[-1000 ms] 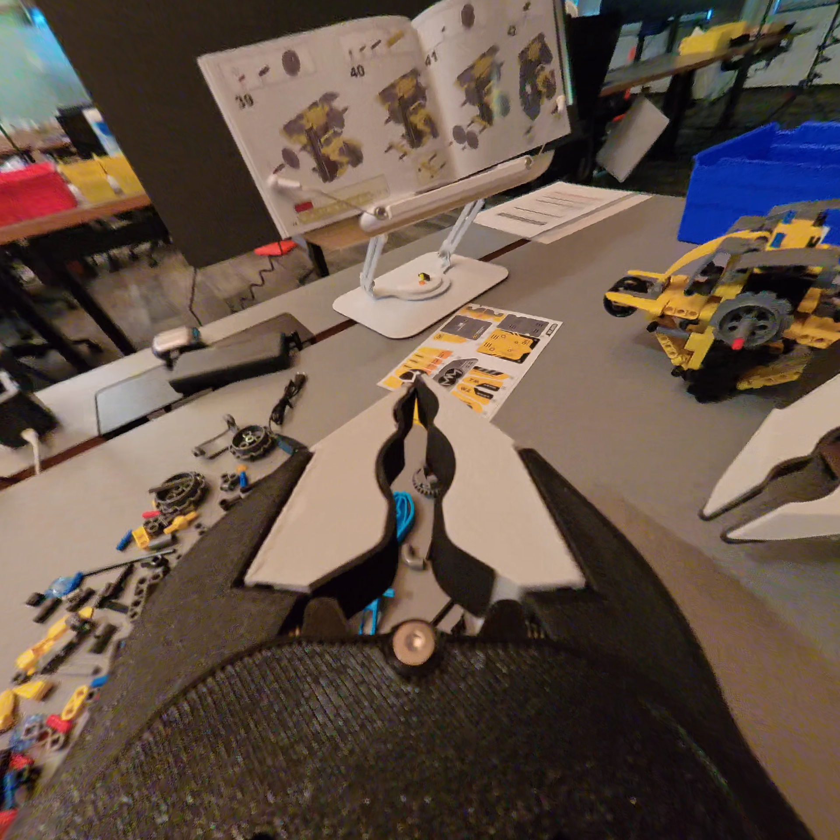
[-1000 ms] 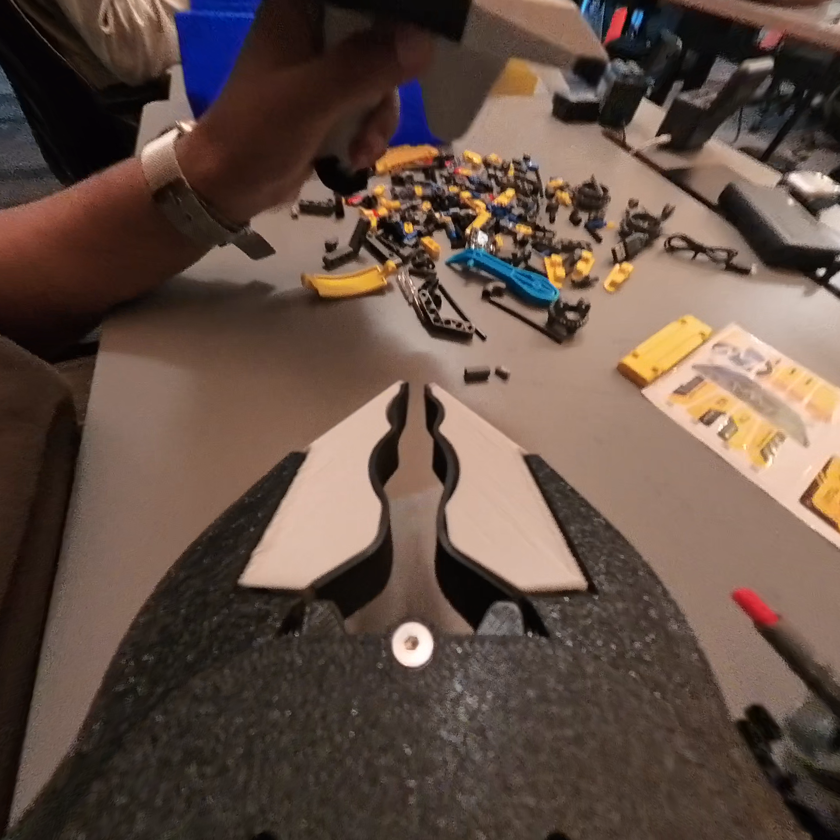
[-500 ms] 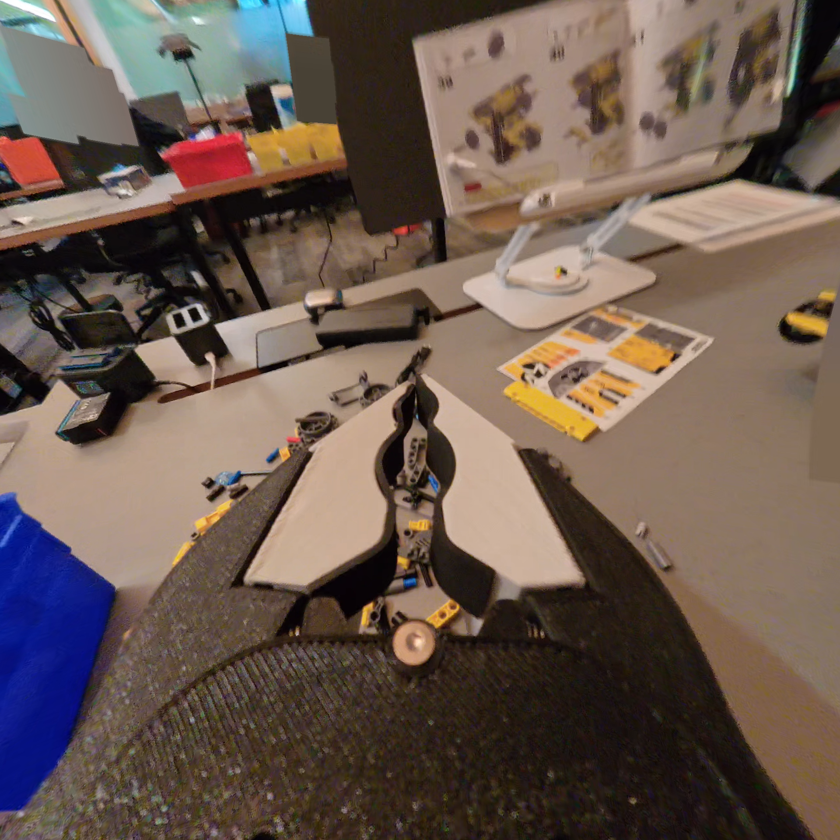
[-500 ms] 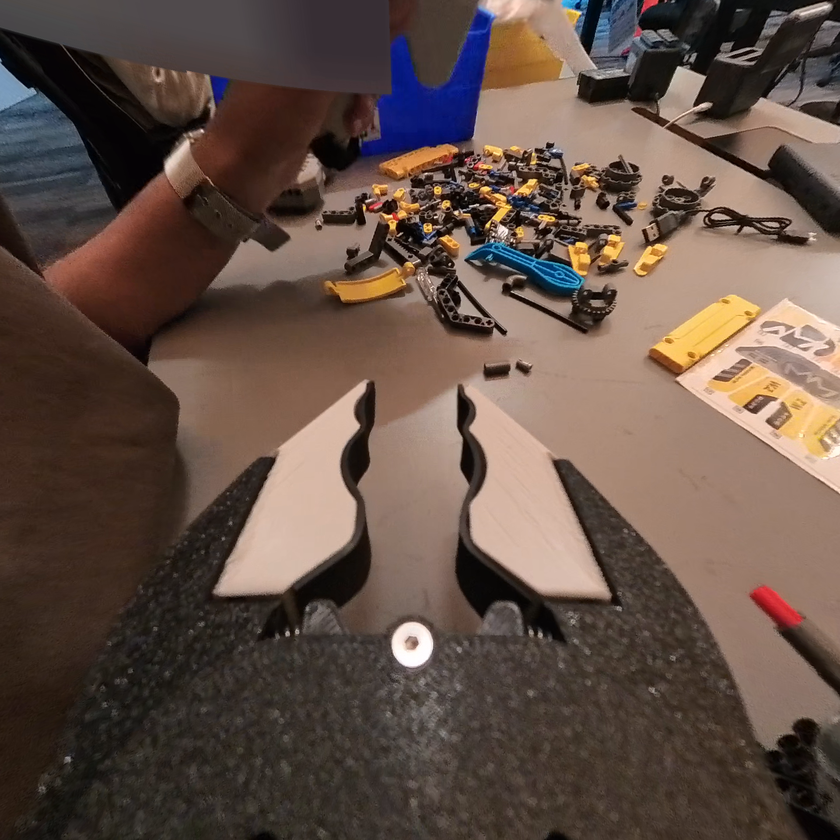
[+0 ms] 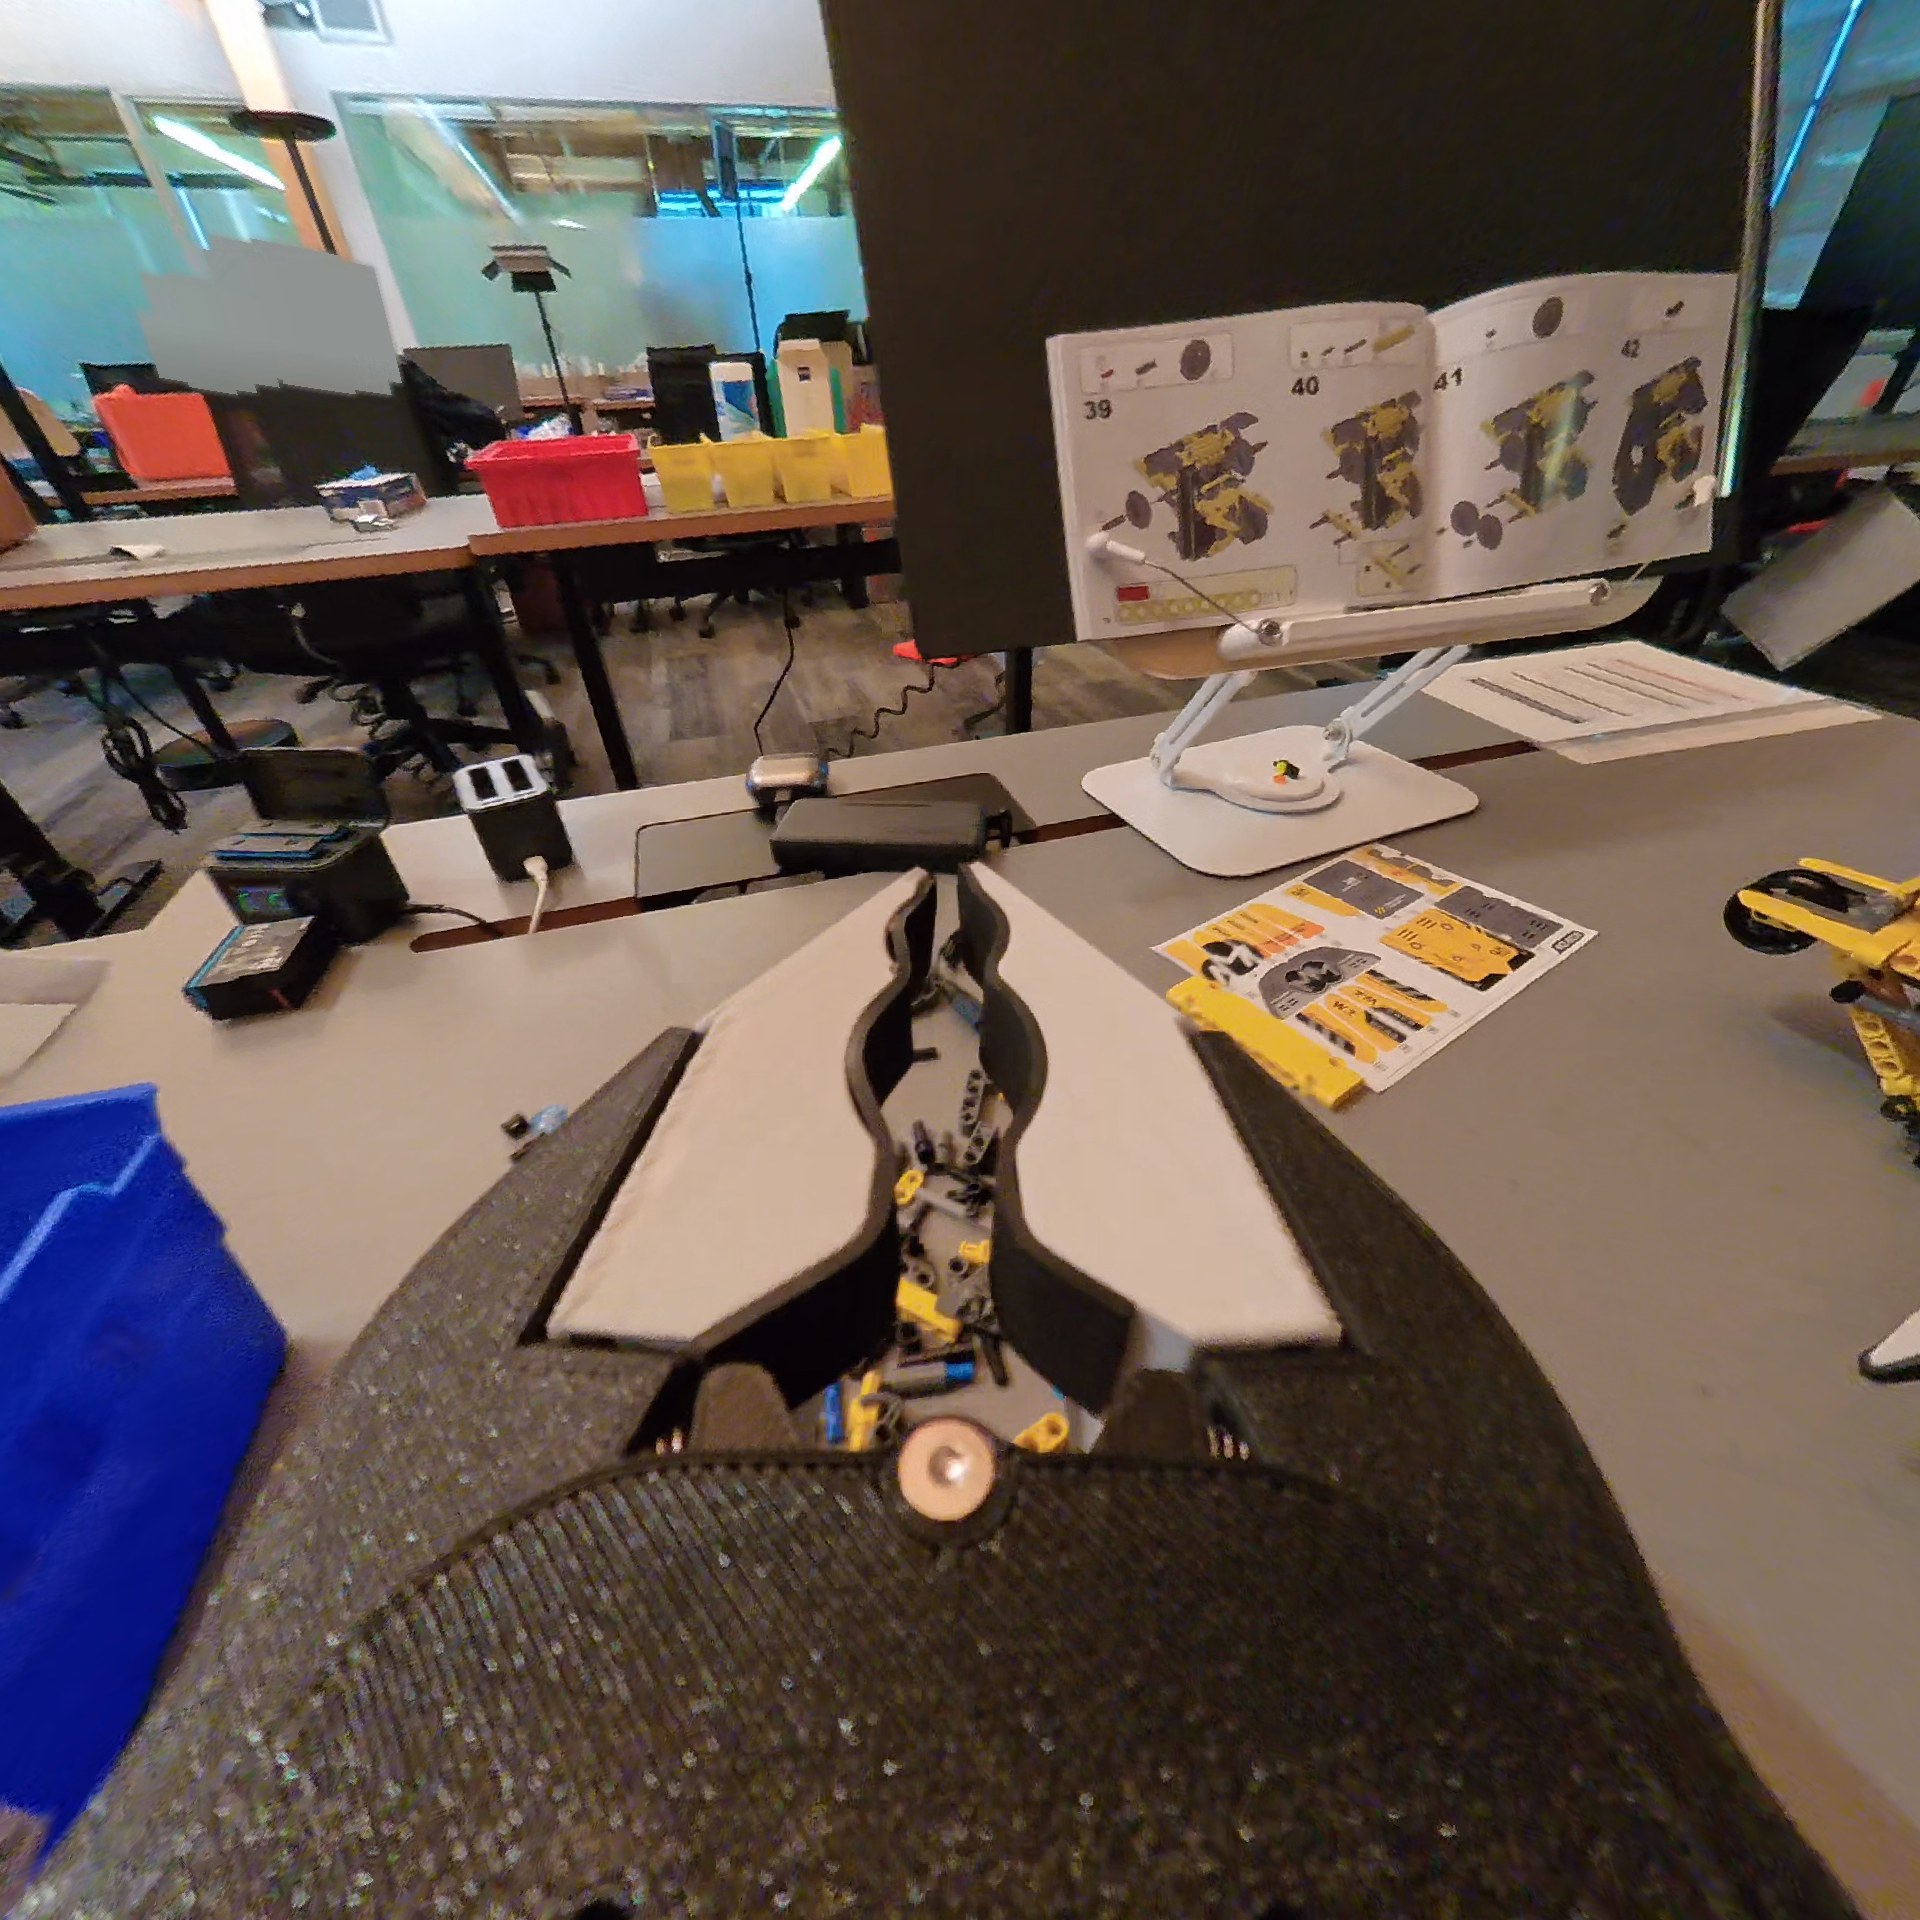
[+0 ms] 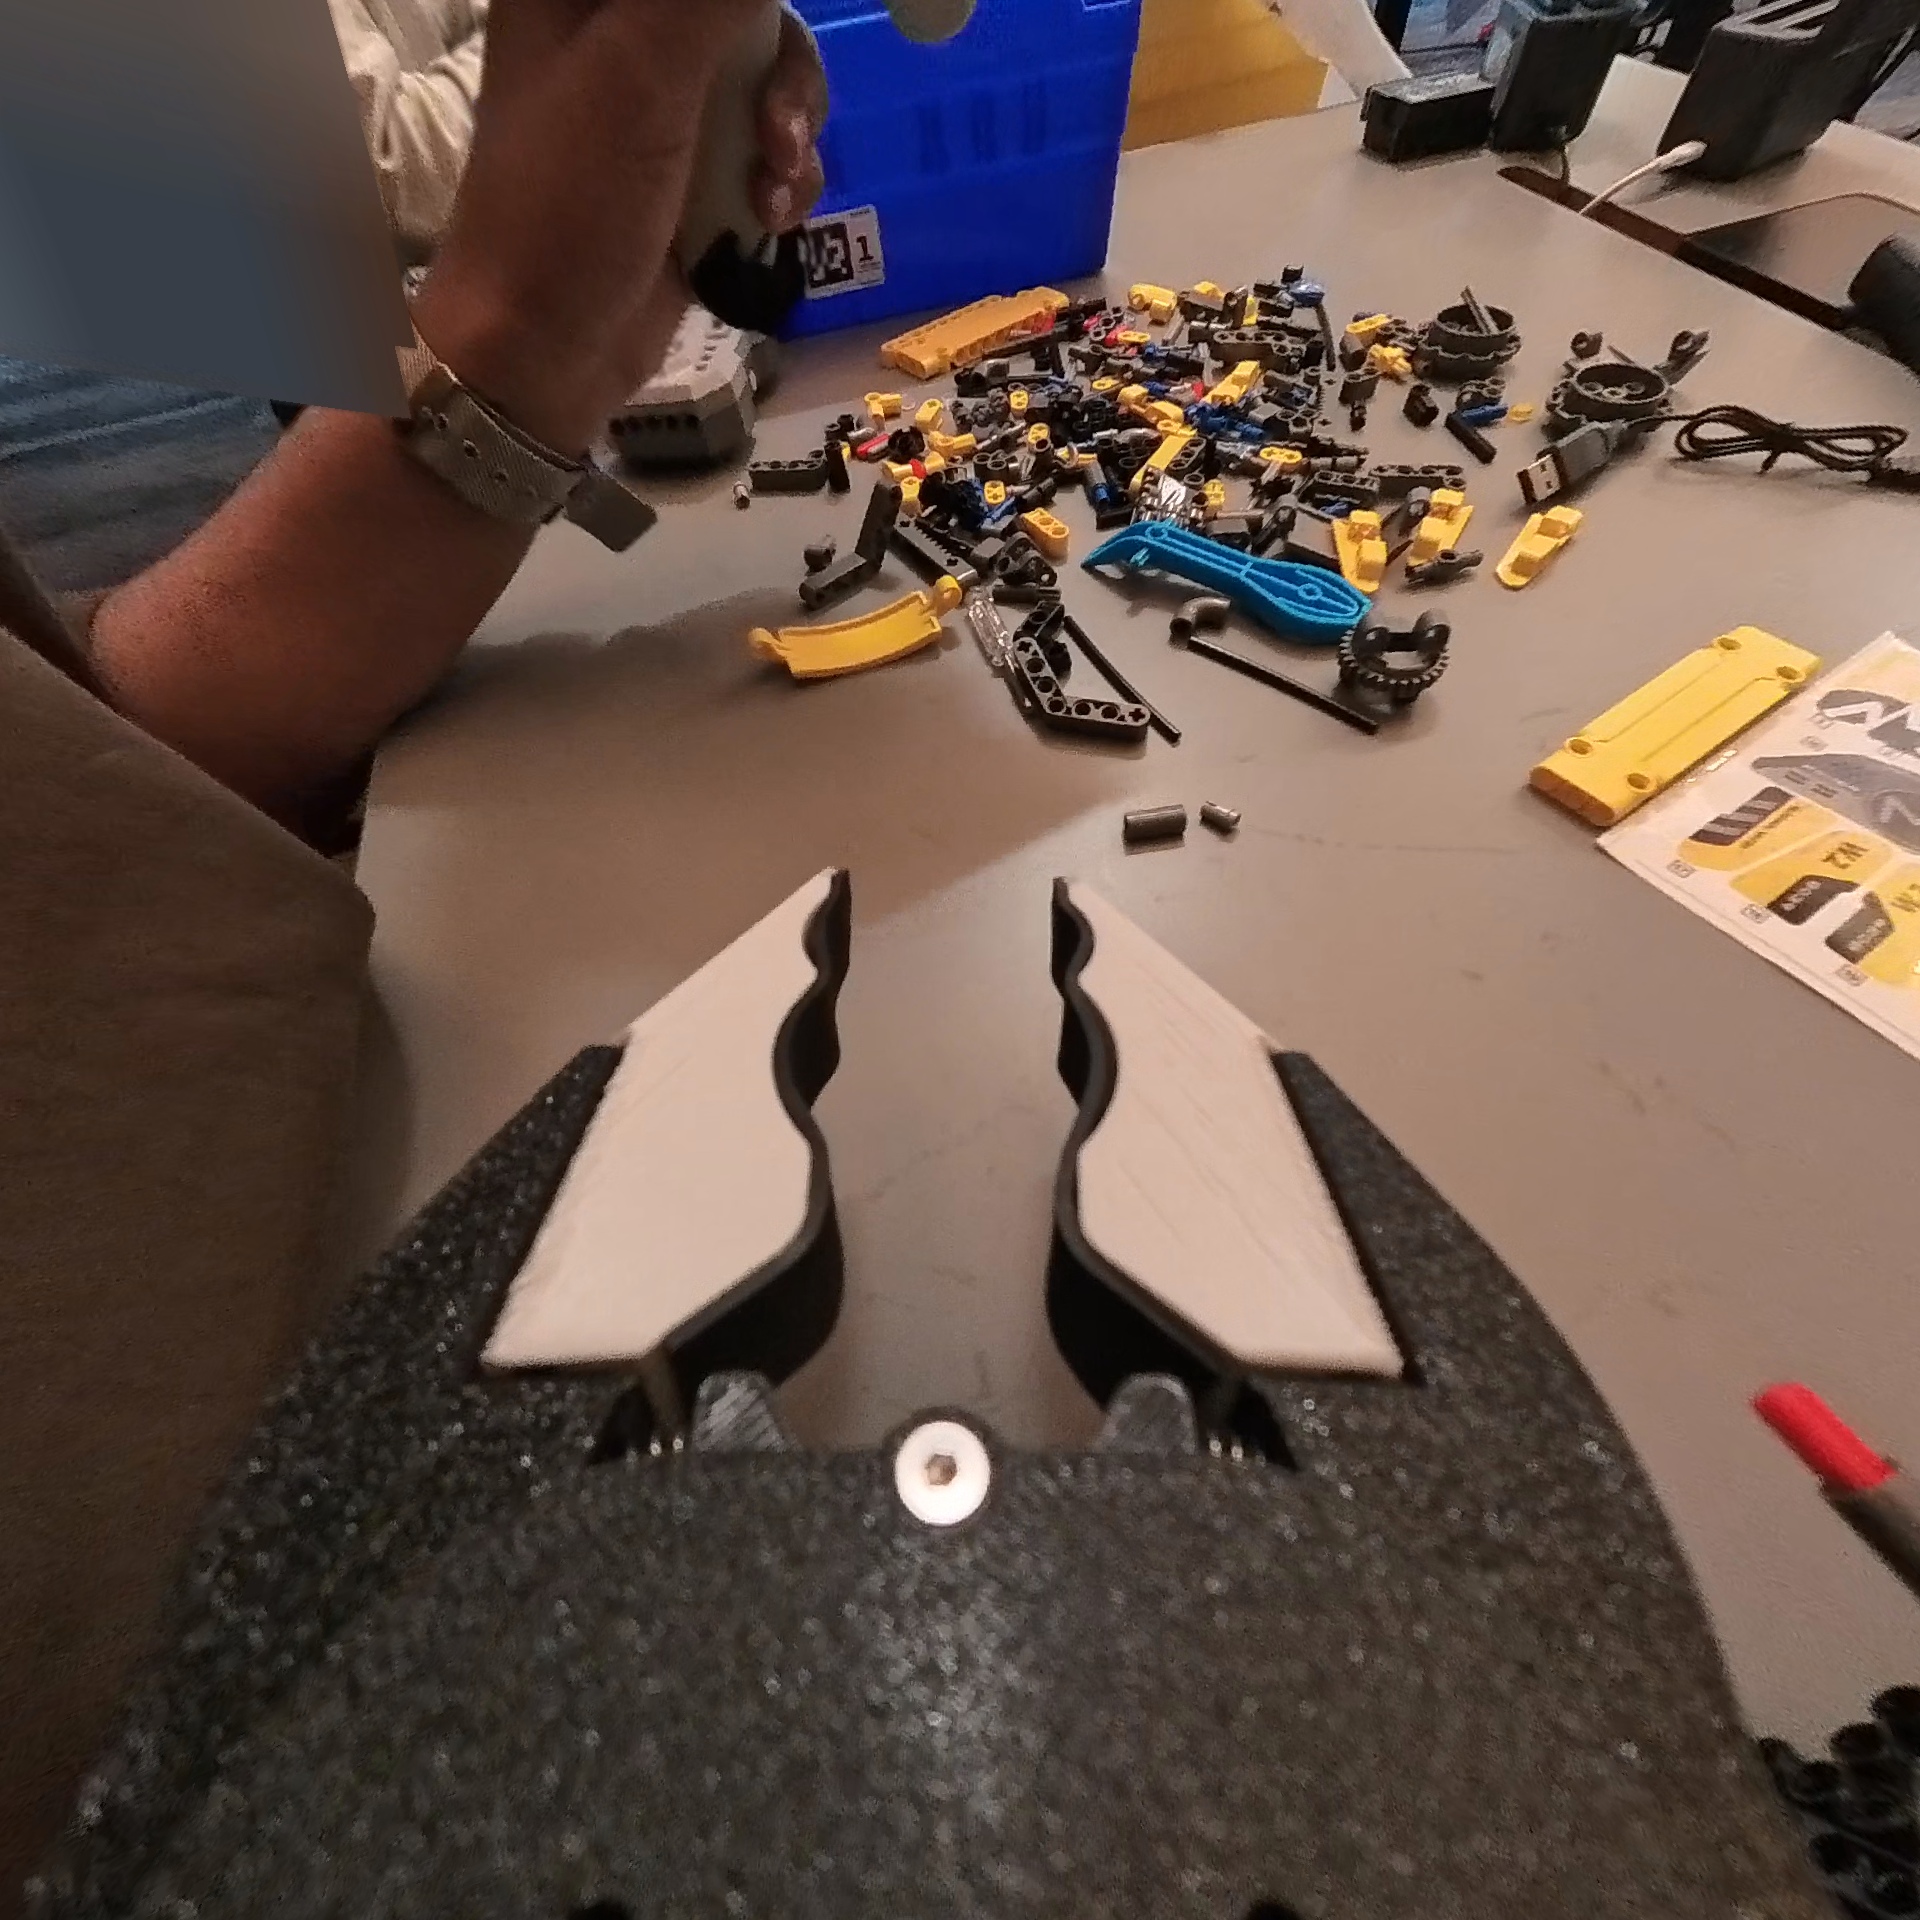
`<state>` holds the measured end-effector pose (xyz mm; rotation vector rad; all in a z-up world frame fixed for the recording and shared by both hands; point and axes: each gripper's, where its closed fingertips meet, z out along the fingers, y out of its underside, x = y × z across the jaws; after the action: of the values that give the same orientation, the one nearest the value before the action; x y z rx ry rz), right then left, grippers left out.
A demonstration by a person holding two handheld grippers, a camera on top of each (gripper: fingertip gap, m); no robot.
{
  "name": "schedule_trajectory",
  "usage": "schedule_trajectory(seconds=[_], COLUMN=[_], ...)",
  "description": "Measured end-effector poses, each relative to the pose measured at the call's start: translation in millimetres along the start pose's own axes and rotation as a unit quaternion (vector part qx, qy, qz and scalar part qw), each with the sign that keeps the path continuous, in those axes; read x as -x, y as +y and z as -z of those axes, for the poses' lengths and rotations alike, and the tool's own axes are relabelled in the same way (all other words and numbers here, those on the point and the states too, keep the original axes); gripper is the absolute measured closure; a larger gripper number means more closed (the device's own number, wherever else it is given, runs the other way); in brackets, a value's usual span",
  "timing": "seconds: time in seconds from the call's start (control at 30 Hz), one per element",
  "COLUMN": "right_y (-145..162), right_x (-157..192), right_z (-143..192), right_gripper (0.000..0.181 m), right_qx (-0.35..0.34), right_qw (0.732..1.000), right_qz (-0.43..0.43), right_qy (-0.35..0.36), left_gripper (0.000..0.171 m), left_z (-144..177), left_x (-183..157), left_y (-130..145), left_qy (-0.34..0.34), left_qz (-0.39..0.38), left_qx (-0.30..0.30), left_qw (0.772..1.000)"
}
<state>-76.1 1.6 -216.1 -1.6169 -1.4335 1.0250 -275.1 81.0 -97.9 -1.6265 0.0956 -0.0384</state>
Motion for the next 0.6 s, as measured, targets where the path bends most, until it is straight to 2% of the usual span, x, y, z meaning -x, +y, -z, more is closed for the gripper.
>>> schedule_trajectory(seconds=[0.17,0.37,0.47,0.6], right_y=[0,0,-2,-2], right_x=[1,1,2,0], right_z=[0,-5,-8,-9], right_gripper=[0.143,0.142,0.142,0.141], right_qx=[0.002,0.005,0.003,0.007], right_qw=[1.000,1.000,1.000,1.000], right_qz=[0.009,-0.008,-0.014,-0.010], right_qy=[0.005,-0.007,-0.012,-0.001], left_gripper=[0.165,0.162,0.155,0.148], left_z=[31,73,77,62], left_x=[9,29,39,26], left_y=[20,46,48,32], left_qy=[-0.012,-0.072,-0.082,-0.043], left_qz=[-0.001,-0.027,-0.013,0.033], left_qx=[0.033,0.088,0.091,0.044], left_qw=[0.999,0.993,0.992,0.998])
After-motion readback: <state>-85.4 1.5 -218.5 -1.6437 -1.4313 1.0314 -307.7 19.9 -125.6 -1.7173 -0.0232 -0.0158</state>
